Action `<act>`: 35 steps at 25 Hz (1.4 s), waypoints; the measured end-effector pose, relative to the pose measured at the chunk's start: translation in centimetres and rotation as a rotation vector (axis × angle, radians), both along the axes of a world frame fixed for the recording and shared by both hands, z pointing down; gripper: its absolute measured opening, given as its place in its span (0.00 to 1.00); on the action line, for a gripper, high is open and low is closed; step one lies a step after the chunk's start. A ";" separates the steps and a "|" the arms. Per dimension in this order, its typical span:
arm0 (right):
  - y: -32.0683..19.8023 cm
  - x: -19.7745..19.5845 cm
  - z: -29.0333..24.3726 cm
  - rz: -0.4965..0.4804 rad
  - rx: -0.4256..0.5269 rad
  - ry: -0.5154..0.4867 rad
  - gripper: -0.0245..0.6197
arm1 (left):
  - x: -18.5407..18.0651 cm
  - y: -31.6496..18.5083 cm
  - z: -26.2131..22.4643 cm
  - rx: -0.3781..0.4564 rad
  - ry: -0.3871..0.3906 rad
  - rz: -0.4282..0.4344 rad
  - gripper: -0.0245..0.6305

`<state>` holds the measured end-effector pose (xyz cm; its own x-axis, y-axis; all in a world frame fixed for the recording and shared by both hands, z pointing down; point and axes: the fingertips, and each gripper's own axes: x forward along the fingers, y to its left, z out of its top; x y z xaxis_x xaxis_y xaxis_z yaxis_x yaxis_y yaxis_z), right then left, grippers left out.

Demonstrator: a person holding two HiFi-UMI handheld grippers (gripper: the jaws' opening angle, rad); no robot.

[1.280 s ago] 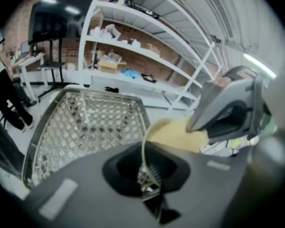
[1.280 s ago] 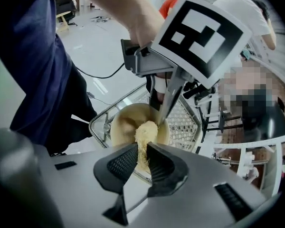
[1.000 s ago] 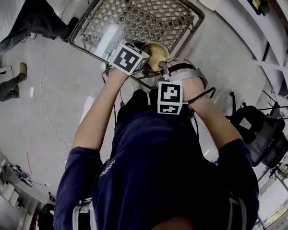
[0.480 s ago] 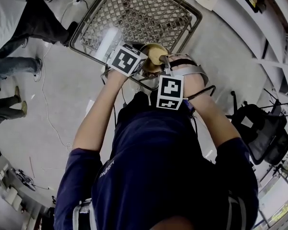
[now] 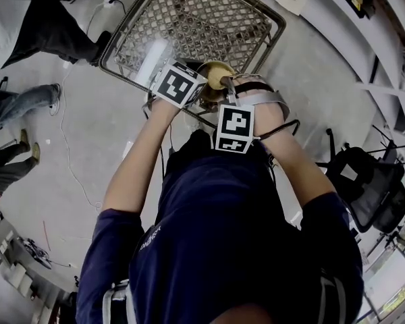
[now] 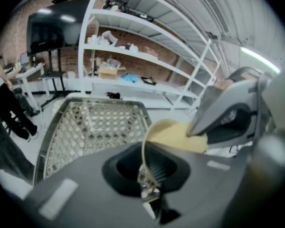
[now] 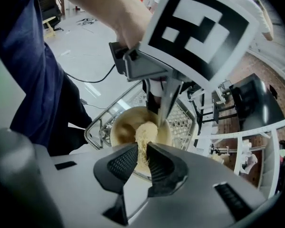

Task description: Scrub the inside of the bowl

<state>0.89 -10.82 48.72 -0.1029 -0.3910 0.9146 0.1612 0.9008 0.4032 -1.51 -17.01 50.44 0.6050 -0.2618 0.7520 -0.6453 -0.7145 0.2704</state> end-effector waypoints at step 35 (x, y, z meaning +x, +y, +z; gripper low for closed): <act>-0.6 0.9 0.5 0.119 -0.082 -0.074 0.12 | -0.4 -0.7 1.2 -0.038 0.001 -0.009 0.05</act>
<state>1.76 -11.42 49.18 -0.1290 -0.3285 0.9356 0.0241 0.9422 0.3342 -1.94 -17.71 51.66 0.6032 -0.2383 0.7612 -0.6514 -0.6979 0.2977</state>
